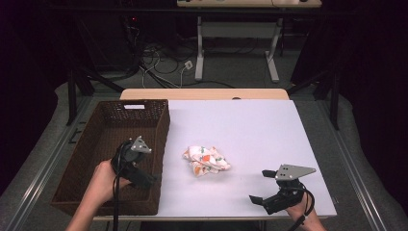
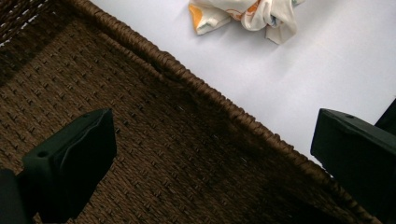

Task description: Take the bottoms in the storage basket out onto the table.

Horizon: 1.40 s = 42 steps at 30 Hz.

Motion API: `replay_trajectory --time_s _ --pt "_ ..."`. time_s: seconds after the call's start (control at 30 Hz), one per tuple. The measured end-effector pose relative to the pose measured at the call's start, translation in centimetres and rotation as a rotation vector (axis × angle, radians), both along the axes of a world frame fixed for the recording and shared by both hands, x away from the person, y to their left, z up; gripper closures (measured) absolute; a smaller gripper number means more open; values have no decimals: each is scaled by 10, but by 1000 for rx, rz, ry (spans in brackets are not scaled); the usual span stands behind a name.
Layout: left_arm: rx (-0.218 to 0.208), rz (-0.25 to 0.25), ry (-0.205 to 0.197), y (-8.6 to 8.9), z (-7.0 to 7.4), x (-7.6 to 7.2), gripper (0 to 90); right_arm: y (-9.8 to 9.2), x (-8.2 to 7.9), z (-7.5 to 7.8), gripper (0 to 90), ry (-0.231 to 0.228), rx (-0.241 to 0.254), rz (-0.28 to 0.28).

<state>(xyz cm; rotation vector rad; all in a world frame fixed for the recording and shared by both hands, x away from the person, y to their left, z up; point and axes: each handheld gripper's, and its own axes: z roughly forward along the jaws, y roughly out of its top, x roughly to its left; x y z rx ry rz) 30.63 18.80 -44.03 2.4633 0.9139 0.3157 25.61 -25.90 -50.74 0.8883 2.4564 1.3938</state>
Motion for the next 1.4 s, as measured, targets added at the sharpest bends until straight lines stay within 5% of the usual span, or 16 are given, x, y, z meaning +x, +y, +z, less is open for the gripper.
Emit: replay_trajectory --time_s 0.8,1.4 --pt "-84 29 -97 20 6 -26 2 0 0 0 1 -5 -1 0" --pt "-143 28 -130 34 1 -47 2 0 0 0 1 -4 -1 -2"
